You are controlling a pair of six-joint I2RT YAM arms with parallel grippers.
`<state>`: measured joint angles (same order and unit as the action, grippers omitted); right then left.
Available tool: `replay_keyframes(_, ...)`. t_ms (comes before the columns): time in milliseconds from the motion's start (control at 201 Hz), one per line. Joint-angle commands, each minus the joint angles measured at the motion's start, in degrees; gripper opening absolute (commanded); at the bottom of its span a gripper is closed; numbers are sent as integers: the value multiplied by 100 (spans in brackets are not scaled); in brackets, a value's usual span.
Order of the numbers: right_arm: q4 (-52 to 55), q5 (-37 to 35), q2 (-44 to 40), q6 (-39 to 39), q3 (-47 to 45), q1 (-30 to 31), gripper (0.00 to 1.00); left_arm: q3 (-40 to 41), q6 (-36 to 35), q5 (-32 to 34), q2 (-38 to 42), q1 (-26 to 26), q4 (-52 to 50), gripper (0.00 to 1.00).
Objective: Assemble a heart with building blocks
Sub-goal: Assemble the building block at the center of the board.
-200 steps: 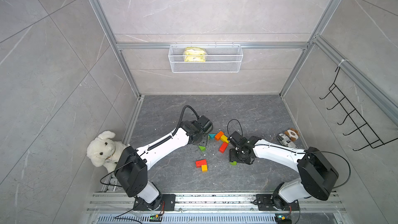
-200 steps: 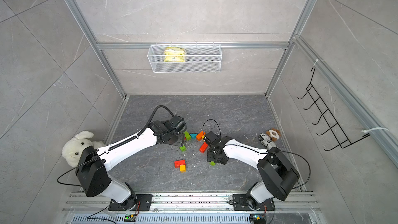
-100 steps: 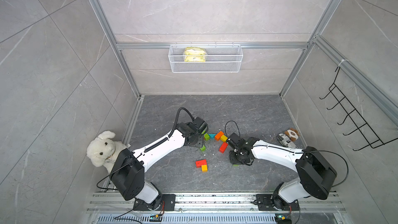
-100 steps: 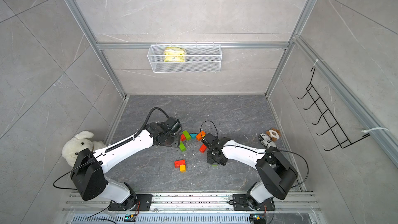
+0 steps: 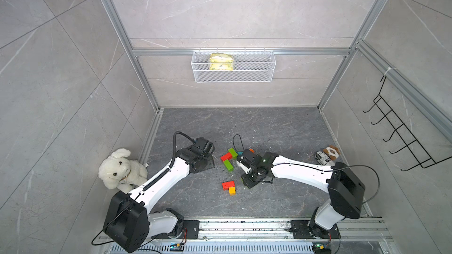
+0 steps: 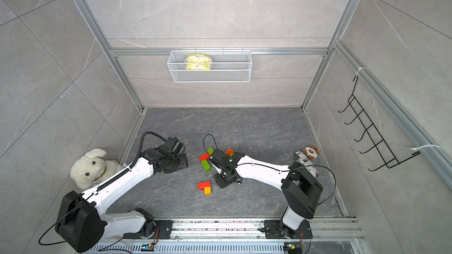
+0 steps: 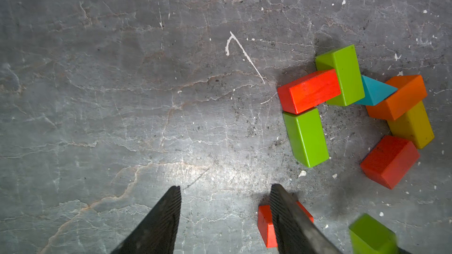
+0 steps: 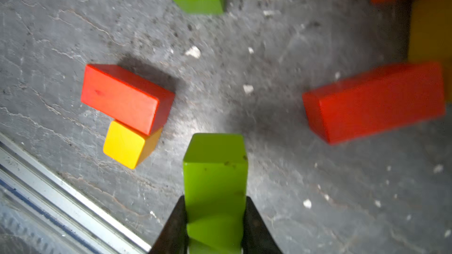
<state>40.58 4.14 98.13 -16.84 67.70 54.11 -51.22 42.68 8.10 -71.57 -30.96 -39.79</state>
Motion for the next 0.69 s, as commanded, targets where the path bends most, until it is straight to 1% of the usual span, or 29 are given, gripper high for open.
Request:
replay_keyframes(0,242,-122,596,616,578,31,13,133,274,-201,163,75,157,62)
replay_keyframes(110,293,-202,1018,721,892,44,13,307,404,-262,187,99,280,62)
replay_keyframes(229,226,-237,1262,778,927,47,15,385,545,-333,71,108,339,62)
replay_keyframes(269,218,-212,1336,792,951,69,19,404,573,-359,34,108,363,62)
replay_keyframes(374,224,-216,1436,795,1030,127,36,446,657,-421,-115,110,403,63)
replay_keyframes(408,229,-229,1438,791,1042,135,39,447,662,-449,-165,108,402,63)
replay_keyframes(478,230,-236,1399,777,1078,143,40,447,679,-467,-229,108,402,63)
replay_keyframes(523,240,-210,1372,779,1096,139,40,425,670,-460,-251,108,388,63)
replay_keyframes(573,256,-205,1343,770,1118,143,36,419,677,-437,-257,110,372,63)
replay_keyframes(633,234,-203,1333,784,1120,144,26,420,693,-432,-221,113,371,64)
replay_keyframes(687,211,-217,1330,787,1101,144,20,417,699,-428,-200,110,367,64)
